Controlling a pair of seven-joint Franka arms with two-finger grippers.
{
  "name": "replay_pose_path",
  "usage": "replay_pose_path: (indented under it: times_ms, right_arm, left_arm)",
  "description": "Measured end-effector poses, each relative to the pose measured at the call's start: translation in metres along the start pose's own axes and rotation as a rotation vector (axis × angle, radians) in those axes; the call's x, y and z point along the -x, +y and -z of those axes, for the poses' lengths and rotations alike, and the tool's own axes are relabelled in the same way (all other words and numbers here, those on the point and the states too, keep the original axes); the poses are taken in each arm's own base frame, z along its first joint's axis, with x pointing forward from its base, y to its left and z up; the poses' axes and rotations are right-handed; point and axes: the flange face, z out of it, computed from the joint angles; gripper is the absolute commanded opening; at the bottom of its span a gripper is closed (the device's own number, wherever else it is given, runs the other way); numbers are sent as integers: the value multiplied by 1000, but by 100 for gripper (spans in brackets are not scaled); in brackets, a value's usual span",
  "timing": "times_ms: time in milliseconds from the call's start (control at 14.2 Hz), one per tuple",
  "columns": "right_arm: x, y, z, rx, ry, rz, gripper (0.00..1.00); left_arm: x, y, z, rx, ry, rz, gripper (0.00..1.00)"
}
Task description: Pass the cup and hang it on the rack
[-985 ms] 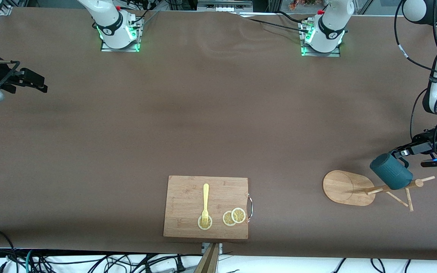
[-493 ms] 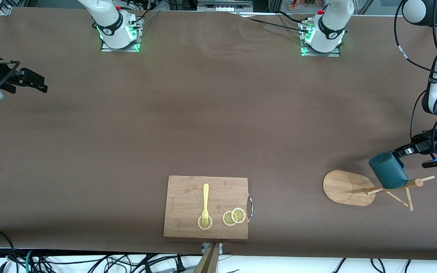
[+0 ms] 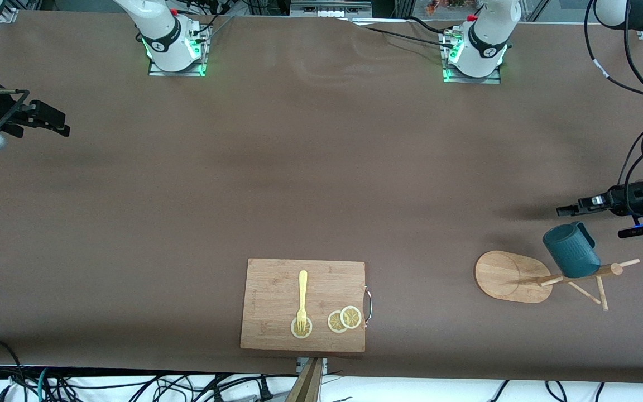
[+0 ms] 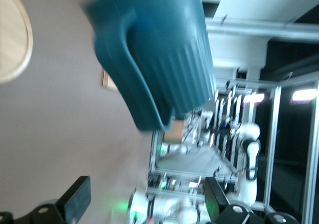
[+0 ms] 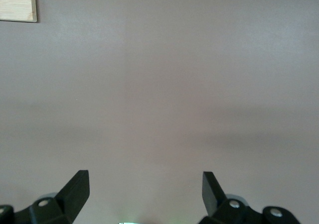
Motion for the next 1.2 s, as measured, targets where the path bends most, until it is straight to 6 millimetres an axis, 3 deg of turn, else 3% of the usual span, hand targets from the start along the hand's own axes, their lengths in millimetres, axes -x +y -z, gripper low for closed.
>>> replay_pose_path:
  times_ms: [563,844,1196]
  right_arm:
    - [0,0,0,0,1,0,100]
    - [0,0,0,0,0,0,100]
    - [0,-1,0,0,0,2,100]
  left_arm:
    - [53,47,2,-219,-354,75,100]
    - [65,100,-31,-449,-499,80,100]
    - [59,162,-69,-697,-475,106,100]
